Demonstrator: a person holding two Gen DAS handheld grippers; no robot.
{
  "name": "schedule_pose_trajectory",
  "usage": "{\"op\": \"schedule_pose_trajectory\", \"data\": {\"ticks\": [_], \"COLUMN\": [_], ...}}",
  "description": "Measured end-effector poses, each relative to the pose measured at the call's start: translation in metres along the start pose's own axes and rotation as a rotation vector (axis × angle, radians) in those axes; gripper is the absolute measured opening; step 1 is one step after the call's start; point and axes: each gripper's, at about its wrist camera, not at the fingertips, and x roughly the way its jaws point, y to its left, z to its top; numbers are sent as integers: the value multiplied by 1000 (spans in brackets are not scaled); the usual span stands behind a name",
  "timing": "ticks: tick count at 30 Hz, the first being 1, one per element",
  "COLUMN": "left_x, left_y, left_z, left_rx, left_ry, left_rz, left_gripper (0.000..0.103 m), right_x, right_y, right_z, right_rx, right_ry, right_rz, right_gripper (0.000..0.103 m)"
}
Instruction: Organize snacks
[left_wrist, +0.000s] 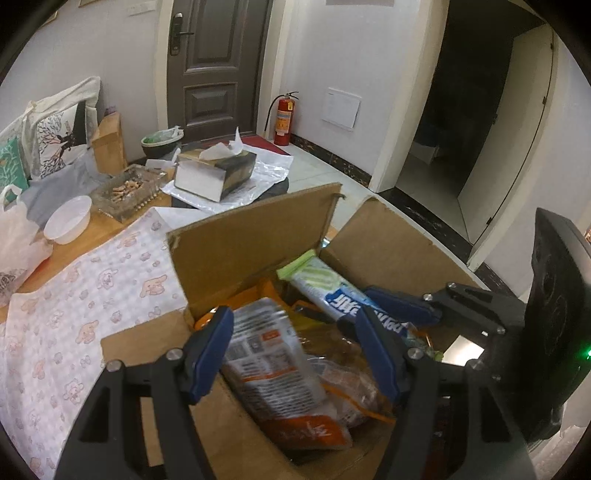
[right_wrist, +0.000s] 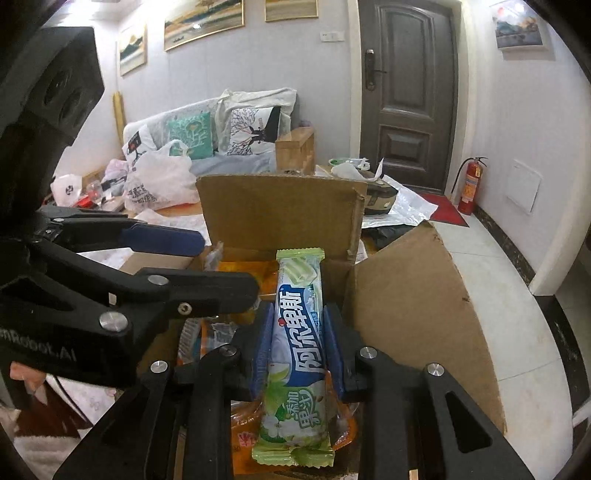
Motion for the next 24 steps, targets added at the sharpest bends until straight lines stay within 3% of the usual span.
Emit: {"op": "schedule_pose_trajectory", "data": {"ticks": [3,6,9,13,15,19,24], "left_x": [-4,-13,-30,-60,-81,-121,-167], "left_y": [3,7,9,12,15,22,30], "left_z": [-1,-3,-6,-13,-19,-33,-58], "left_rx": [-5,-12,-15,-27,-39,-64,-100], "left_ry": [-9,-29,-64,-135,-186,-291,-416], "left_rz": [1,1,6,33,59,121,240], "left_gripper": [66,67,74,86,88,102,102], "right_x": [-2,-7,-15,-31,-41,-65,-96], "right_y": [1,3,5,11,16,30,51], "right_z": [1,4,7,11,14,19,23], "right_rx": [5,6,3,0,-7,-20,-29], "right_ry": [-9,-20,-31,-67,-98,-172,-305], "right_rz": [1,-7,-19,-25,-22,-11,39], "right_gripper": [24,34,34,47,52,67,84]}}
